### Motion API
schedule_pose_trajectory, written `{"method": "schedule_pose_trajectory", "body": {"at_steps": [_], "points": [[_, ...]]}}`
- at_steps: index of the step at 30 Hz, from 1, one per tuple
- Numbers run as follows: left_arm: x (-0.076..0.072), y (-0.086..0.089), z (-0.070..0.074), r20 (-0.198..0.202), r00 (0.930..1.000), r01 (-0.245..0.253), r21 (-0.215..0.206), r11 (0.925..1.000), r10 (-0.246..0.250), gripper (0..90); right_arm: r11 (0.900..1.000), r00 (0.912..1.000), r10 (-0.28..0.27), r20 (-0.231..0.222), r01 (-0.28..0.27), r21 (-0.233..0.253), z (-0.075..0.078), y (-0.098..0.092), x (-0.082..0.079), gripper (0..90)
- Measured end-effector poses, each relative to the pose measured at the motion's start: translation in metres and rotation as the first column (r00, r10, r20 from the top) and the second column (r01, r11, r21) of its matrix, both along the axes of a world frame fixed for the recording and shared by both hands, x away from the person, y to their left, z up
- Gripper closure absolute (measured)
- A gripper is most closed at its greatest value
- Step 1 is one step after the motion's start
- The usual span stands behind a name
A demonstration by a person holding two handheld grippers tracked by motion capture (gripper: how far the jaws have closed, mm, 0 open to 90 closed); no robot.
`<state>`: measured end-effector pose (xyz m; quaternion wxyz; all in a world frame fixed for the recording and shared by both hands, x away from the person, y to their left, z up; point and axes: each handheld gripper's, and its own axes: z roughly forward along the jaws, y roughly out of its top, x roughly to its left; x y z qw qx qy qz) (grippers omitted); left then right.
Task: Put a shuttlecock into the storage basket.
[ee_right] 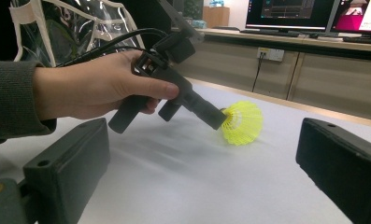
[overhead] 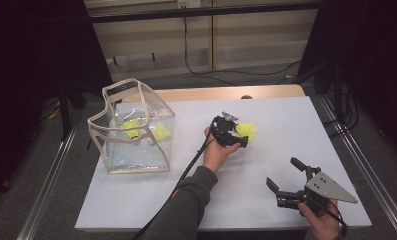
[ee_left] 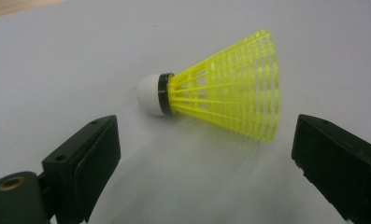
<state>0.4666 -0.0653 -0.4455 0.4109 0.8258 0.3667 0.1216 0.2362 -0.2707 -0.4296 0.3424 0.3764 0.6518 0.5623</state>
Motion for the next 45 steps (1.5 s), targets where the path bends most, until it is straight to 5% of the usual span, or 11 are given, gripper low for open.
{"method": "schedule_pose_trajectory", "body": {"at_steps": [26,37,45], "points": [[0.004,-0.011,-0.007,0.030,0.9986,-0.043,-0.017,0.9989,0.044,15.0,1.000,1.0000,0.001,0.000,-0.001,-0.003,0.000,0.000,0.000,2.9],[0.005,-0.008,-0.009,0.024,0.9991,-0.035,0.015,0.9993,0.034,36.9,1.000,1.0000,0.003,-0.001,-0.003,-0.005,-0.001,0.000,0.000,2.9],[0.008,0.001,-0.011,0.009,0.9988,-0.048,-0.009,0.9988,0.048,75.4,1.000,1.0000,0.002,-0.004,-0.002,-0.003,-0.001,-0.001,0.000,2.9]]}}
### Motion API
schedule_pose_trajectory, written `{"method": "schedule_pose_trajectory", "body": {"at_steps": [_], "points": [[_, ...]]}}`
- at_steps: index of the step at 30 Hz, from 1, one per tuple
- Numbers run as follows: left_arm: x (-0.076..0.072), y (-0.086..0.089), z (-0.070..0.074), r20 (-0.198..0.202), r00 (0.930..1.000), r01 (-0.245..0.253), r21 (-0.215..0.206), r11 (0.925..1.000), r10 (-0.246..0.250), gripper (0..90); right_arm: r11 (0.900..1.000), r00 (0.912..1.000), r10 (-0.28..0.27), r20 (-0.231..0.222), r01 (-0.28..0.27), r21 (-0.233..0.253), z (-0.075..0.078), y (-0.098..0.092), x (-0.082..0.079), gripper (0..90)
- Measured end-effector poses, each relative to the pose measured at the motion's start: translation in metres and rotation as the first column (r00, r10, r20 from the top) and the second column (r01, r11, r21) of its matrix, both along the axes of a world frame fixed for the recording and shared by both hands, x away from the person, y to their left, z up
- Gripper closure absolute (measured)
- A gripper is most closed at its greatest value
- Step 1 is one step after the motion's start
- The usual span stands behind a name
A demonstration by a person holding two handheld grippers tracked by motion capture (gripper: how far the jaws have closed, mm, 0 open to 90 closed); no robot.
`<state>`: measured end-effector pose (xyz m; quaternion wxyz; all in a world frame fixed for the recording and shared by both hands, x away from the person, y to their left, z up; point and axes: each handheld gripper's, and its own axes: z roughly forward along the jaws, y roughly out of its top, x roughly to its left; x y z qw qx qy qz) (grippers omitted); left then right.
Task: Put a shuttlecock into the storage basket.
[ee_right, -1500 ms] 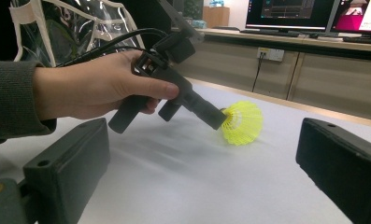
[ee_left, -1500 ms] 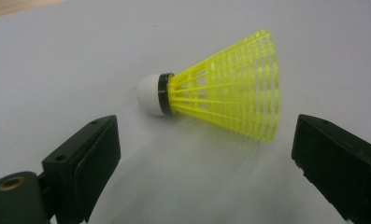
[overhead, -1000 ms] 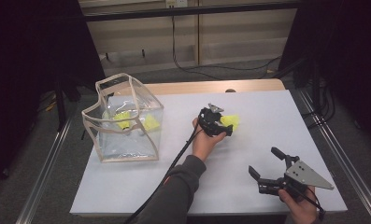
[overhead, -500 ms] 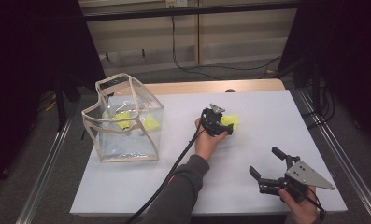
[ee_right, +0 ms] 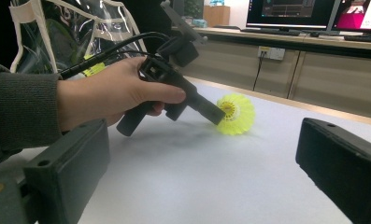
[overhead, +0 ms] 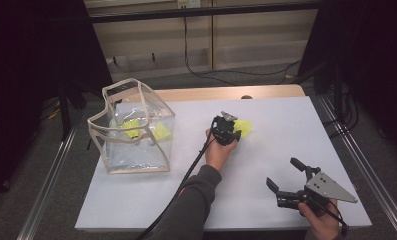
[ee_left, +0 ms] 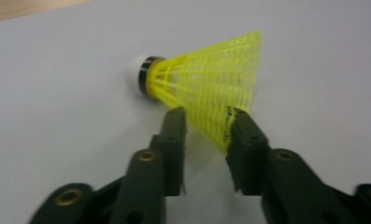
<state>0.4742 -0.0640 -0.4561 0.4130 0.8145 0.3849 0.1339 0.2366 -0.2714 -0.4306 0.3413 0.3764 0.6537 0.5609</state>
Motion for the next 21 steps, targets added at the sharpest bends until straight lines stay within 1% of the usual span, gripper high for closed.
{"method": "schedule_pose_trajectory", "body": {"at_steps": [1,2,3,4,7,9,13,14,15,17,19,21], "points": [[0.000,0.002,0.000,0.004,0.9999,-0.010,-0.008,0.9999,0.010,79.8,1.000,1.0000,0.000,0.001,0.000,-0.001,0.000,0.000,0.000,2.9],[0.000,0.003,0.001,-0.001,0.9999,-0.014,-0.020,0.9997,0.014,85.7,1.000,1.0000,0.000,0.003,0.000,-0.001,0.000,0.000,0.000,2.9],[0.001,0.005,0.002,-0.001,0.9999,-0.010,-0.022,0.9997,0.010,88.7,1.000,1.0000,0.000,0.003,0.000,-0.001,0.000,0.000,0.000,2.9],[0.000,0.006,0.003,-0.005,0.9999,-0.012,-0.031,0.9994,0.012,89.6,1.000,1.0000,-0.001,0.001,0.001,0.002,0.000,0.000,0.000,2.9],[-0.001,0.009,0.007,-0.010,0.9999,0.007,-0.045,0.9990,-0.007,90.0,1.000,1.0000,-0.001,-0.001,0.001,0.002,0.000,0.000,0.000,2.9],[-0.002,0.011,0.010,-0.019,0.9997,0.015,-0.085,0.9963,-0.016,90.0,1.000,1.0000,-0.001,0.001,0.001,0.002,0.000,0.000,0.000,2.9],[-0.003,0.018,0.014,-0.058,0.9971,0.044,-0.096,0.9944,-0.050,90.0,1.000,1.0000,0.001,0.001,-0.001,0.001,0.000,0.000,0.000,2.9],[-0.003,0.019,0.015,-0.071,0.9961,0.045,-0.108,0.9931,-0.053,90.0,1.000,1.0000,0.000,0.002,0.000,0.000,0.000,0.000,0.000,2.9],[-0.003,0.021,0.016,-0.077,0.9954,0.047,-0.116,0.9922,-0.056,90.0,1.000,1.0000,0.002,0.002,-0.002,0.001,0.000,0.000,0.000,2.9],[-0.003,0.025,0.017,-0.093,0.9934,0.055,-0.113,0.9921,-0.066,90.0,1.000,1.0000,0.001,0.003,-0.001,0.002,0.000,0.000,0.000,2.9],[-0.005,0.028,0.019,-0.098,0.9922,0.065,-0.118,0.9909,-0.077,90.0,1.000,1.0000,0.000,0.002,0.000,0.003,0.000,0.000,0.000,2.9],[-0.006,0.030,0.021,-0.114,0.9894,0.075,-0.127,0.9891,-0.089,90.0,1.000,1.0000,-0.001,0.003,0.001,0.003,0.000,0.000,0.000,2.9]]}}
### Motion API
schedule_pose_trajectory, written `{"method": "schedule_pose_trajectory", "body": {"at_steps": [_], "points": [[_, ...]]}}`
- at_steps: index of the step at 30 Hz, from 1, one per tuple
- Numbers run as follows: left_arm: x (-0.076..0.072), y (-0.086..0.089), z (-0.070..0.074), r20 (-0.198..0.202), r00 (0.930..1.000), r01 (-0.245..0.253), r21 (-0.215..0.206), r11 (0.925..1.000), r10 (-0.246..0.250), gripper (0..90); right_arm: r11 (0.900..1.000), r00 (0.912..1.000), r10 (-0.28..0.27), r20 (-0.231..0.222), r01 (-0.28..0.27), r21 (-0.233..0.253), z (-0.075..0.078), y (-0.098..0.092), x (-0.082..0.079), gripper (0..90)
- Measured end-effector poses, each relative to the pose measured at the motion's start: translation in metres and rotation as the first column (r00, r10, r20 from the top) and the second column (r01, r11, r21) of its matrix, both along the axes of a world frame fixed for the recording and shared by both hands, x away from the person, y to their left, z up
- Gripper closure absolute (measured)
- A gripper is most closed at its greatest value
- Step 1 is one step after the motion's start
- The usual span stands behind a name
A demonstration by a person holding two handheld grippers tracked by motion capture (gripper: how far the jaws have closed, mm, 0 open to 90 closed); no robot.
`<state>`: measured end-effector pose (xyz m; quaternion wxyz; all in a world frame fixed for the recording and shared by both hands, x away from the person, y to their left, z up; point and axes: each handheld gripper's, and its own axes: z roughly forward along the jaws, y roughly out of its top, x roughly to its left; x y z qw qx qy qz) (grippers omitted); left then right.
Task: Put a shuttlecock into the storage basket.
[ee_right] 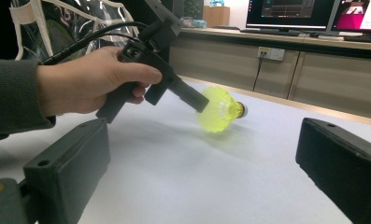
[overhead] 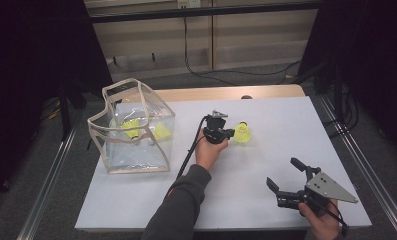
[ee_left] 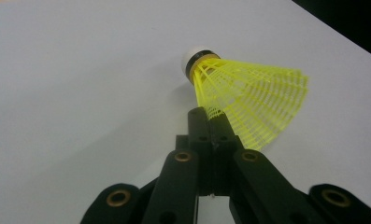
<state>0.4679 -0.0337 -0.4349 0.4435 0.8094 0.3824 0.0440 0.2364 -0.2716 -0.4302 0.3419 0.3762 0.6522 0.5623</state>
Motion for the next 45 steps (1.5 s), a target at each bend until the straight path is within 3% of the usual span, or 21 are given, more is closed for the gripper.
{"method": "schedule_pose_trajectory", "body": {"at_steps": [3,19,45], "points": [[-0.002,0.004,0.005,-0.015,0.9997,0.018,-0.018,0.9997,-0.019,90.0,1.000,1.0000,0.002,0.000,-0.002,-0.003,0.000,0.000,0.000,2.9],[-0.016,0.020,0.028,-0.061,0.9916,0.113,-0.020,0.9934,-0.114,90.0,1.000,1.0000,0.002,0.001,-0.002,-0.003,0.000,0.001,0.000,2.9],[-0.028,0.052,0.063,-0.098,0.9846,0.147,0.010,0.9891,-0.145,90.0,1.000,1.0000,0.005,0.003,-0.005,-0.006,0.000,0.002,0.000,2.9]]}}
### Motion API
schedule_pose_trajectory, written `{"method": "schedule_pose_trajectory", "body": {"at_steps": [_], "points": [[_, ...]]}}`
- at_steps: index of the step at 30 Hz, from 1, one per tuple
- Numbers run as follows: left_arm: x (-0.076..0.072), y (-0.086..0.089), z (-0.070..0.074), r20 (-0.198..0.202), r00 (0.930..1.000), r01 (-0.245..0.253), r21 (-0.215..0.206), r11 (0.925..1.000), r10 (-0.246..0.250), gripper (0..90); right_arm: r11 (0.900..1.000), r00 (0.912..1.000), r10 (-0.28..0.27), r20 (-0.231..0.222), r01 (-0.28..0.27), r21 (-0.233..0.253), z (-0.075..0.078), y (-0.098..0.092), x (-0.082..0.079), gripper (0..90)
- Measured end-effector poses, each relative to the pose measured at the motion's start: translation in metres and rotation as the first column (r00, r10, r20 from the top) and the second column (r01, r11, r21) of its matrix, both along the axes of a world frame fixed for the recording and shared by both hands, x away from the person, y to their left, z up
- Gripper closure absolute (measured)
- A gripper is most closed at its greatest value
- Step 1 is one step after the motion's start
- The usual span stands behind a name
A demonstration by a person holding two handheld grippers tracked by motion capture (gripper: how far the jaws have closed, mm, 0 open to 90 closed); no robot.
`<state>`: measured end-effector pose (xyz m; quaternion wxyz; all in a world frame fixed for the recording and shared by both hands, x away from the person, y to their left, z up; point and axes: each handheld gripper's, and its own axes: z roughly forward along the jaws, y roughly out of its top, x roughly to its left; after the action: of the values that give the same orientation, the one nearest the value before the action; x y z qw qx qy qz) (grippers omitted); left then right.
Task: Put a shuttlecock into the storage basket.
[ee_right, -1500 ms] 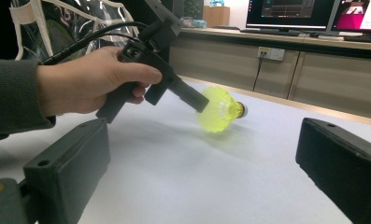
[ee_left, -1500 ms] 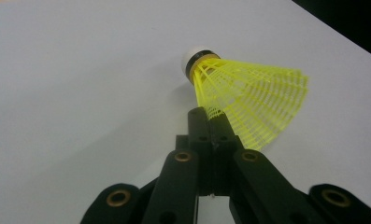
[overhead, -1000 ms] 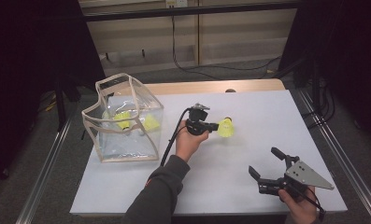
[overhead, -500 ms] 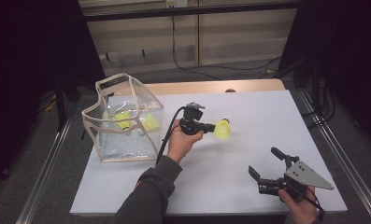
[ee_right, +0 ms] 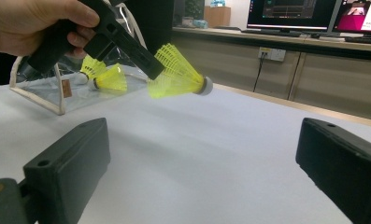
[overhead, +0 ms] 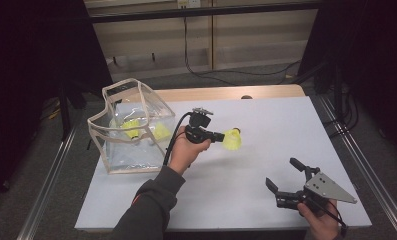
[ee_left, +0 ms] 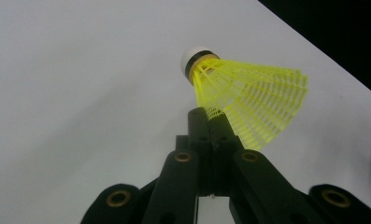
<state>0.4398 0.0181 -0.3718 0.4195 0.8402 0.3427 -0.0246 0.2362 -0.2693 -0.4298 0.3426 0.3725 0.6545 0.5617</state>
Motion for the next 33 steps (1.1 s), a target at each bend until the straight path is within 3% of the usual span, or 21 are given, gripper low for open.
{"method": "schedule_pose_trajectory", "body": {"at_steps": [10,33], "points": [[-0.001,0.005,0.007,-0.002,0.9999,0.011,0.023,0.9997,-0.011,90.0,1.000,1.0000,0.000,0.000,0.000,0.001,0.000,0.001,0.000,2.9],[-0.003,0.021,0.031,0.001,1.0000,0.001,0.032,0.9995,-0.001,90.0,1.000,1.0000,-0.001,-0.001,0.001,0.000,0.000,0.001,0.000,2.9]]}}
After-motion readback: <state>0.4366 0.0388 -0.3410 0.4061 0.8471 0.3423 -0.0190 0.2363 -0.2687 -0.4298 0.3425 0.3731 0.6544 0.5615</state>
